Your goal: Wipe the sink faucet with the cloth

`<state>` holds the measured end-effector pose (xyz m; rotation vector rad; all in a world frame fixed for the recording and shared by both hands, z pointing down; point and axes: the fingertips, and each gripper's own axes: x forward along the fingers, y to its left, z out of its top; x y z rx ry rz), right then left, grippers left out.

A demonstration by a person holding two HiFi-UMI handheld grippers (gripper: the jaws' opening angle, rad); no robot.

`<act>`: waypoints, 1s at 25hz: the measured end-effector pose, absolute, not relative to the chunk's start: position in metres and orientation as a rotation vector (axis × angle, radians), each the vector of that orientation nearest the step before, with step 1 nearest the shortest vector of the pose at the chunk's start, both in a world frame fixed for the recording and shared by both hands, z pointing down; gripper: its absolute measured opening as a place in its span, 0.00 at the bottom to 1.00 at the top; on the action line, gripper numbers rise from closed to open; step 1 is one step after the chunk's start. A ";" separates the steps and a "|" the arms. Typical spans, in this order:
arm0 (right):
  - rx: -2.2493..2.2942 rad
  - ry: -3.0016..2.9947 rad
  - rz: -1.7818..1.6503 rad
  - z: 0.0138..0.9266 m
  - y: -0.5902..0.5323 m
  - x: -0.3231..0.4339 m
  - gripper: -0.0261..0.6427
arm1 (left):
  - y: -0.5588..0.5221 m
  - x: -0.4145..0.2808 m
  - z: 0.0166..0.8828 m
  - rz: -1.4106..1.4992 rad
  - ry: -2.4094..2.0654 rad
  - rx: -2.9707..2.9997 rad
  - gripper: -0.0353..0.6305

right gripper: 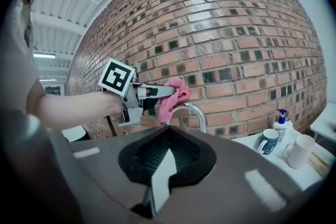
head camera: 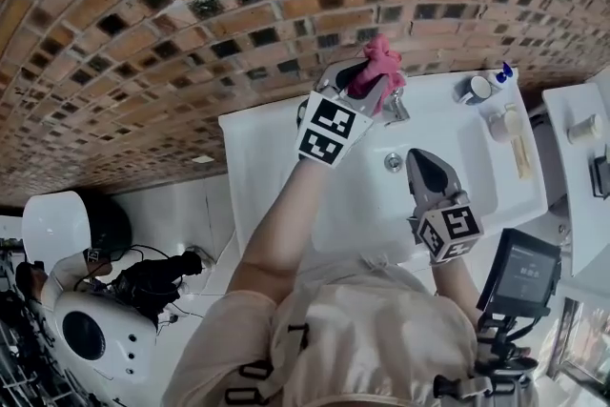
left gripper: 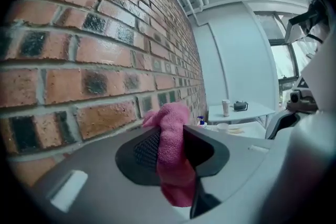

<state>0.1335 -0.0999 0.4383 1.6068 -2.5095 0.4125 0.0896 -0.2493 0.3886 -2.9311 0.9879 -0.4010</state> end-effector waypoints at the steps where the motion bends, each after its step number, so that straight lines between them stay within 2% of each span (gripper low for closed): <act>1: 1.609 -2.508 0.417 0.439 -0.100 0.135 0.02 | -0.252 0.092 0.394 -0.438 0.994 -2.921 0.22; 6: 1.590 -2.511 0.414 0.440 -0.095 0.130 0.02 | -0.254 0.077 0.406 -0.539 1.073 -2.828 0.23; 14: 1.506 -2.537 0.408 0.445 -0.106 0.122 0.02 | -0.254 0.044 0.425 -0.542 1.202 -2.844 0.23; 20: 1.466 -2.528 0.421 0.447 -0.109 0.114 0.02 | -0.255 0.017 0.469 -0.677 1.259 -2.879 0.23; 25: 1.471 -2.521 0.419 0.453 -0.115 0.122 0.02 | -0.256 0.022 0.478 -0.711 1.265 -2.886 0.23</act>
